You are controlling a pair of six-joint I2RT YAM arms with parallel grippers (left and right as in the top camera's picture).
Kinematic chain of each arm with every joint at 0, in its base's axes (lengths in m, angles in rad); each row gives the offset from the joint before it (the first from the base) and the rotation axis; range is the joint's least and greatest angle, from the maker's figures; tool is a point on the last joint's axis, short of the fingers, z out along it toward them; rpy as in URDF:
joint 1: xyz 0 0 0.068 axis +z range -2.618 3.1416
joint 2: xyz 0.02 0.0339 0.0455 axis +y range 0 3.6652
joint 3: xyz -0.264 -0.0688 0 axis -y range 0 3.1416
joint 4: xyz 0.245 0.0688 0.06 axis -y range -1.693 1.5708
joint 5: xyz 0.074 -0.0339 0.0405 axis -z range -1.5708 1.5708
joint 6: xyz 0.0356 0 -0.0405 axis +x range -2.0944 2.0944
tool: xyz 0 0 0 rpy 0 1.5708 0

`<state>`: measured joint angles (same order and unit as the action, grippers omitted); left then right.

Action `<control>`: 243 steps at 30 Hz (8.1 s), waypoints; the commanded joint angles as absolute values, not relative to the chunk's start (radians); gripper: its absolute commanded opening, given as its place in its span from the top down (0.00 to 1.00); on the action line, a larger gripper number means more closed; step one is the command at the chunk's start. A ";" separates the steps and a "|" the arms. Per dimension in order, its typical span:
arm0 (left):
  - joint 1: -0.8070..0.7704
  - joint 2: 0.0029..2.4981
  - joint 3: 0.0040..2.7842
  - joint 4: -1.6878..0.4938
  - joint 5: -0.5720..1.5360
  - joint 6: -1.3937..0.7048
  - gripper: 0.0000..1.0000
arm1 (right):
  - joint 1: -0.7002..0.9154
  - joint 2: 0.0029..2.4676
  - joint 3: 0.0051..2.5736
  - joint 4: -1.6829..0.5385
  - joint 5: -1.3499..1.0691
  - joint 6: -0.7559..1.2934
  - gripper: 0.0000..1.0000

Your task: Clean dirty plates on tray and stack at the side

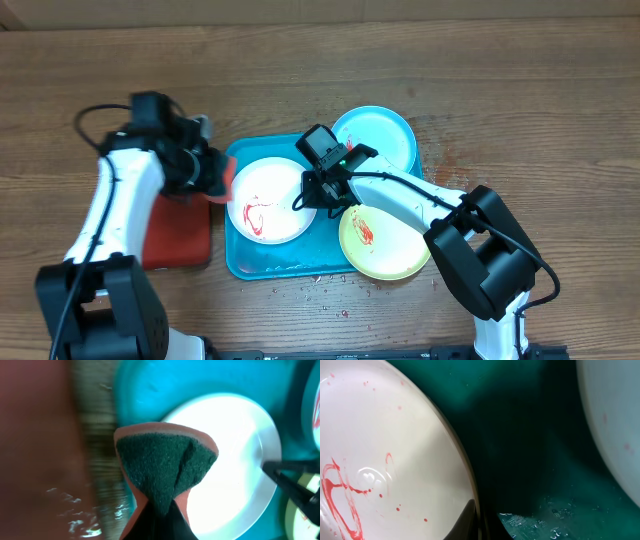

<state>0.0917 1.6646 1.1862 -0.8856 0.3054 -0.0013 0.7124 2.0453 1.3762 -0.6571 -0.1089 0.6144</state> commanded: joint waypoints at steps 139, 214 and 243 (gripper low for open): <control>-0.216 1.831 0.968 -0.613 -0.100 -0.319 0.96 | 0.689 2.074 1.347 -0.701 -0.285 0.673 0.96; 0.019 1.826 1.819 -1.308 0.226 -0.112 0.96 | 1.040 1.761 1.403 -0.945 0.623 1.007 0.96; 0.016 1.826 1.819 -1.305 0.226 -0.112 0.96 | 0.696 1.993 1.402 -0.740 -0.159 0.304 0.53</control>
